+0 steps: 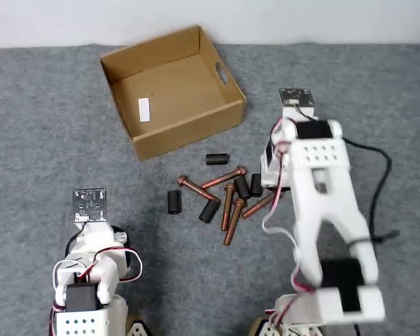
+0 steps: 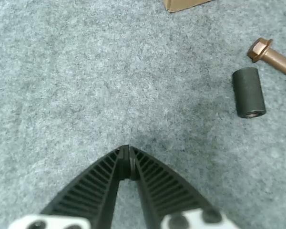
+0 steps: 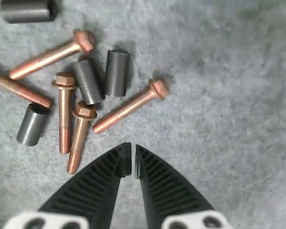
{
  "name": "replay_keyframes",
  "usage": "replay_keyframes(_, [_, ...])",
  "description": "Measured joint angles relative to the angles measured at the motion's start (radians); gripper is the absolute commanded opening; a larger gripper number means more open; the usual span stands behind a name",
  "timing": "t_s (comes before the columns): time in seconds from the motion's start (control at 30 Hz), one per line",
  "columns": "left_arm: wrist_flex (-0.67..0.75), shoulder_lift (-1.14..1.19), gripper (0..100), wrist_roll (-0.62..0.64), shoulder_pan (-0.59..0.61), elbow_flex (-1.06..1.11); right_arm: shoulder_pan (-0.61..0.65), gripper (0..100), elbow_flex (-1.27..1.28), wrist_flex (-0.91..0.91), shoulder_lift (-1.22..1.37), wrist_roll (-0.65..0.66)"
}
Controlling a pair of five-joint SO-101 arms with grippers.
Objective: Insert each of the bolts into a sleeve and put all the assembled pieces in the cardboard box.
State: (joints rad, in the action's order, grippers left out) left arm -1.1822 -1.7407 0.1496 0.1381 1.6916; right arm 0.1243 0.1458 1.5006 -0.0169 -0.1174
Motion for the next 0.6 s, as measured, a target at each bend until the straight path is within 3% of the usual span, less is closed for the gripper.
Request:
replay_keyframes(0.13, [0.000,0.000,1,0.000,0.000,0.000,0.021,17.2,-0.141,0.060,0.158,-0.041])
replay_keyframes(0.6, [0.000,0.000,1,0.000,0.000,0.000,0.098,14.7,-0.275,0.017,0.385,-0.058])
